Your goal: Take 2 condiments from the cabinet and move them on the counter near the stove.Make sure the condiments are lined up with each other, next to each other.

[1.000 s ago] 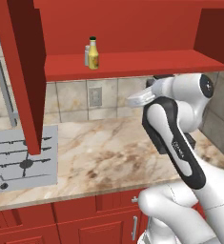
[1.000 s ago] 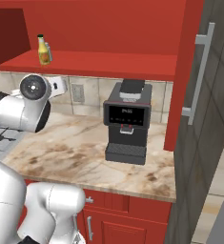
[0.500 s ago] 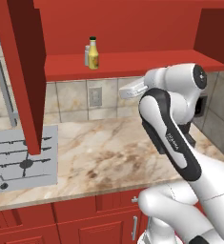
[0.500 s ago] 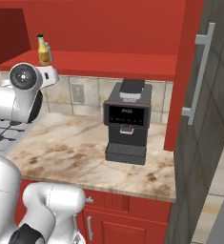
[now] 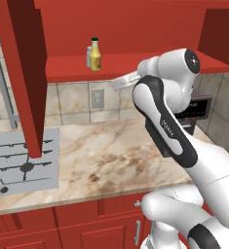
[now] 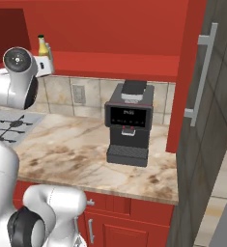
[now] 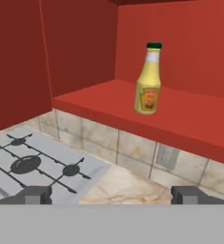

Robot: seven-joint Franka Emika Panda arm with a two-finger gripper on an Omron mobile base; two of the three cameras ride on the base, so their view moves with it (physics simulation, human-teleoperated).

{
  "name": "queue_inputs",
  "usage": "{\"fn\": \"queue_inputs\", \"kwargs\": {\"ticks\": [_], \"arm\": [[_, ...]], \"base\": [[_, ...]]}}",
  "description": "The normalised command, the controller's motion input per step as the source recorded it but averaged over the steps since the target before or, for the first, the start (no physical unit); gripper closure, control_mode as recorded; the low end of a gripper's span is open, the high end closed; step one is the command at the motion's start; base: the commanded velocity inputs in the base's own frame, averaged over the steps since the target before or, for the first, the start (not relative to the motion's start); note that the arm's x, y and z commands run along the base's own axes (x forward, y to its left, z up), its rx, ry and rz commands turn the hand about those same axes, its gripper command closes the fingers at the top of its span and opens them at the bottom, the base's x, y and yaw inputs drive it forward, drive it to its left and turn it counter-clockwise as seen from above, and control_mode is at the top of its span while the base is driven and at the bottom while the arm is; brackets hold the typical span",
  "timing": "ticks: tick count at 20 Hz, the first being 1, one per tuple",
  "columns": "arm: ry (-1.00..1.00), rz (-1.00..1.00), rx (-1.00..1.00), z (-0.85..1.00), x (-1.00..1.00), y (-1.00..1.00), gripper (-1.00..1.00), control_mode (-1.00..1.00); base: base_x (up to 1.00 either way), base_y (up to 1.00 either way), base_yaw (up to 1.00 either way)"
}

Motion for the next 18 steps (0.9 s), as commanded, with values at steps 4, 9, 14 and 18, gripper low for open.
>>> {"fn": "queue_inputs", "kwargs": {"ticks": [4, 9, 14, 18], "arm": [[0.06, 0.00, 0.00, 0.17, 0.23, 0.22, -1.00, -1.00], [0.05, -0.01, 0.00, 0.06, 0.31, 0.24, -1.00, -1.00], [0.00, -0.10, -0.01, 0.00, 0.33, 0.31, -1.00, -1.00], [0.00, -0.17, 0.00, 0.00, 0.24, 0.23, -1.00, -1.00]], "base": [[0.00, 0.00, 0.00], [0.00, 0.00, 0.00], [0.00, 0.00, 0.00], [0.00, 0.00, 0.00]]}}
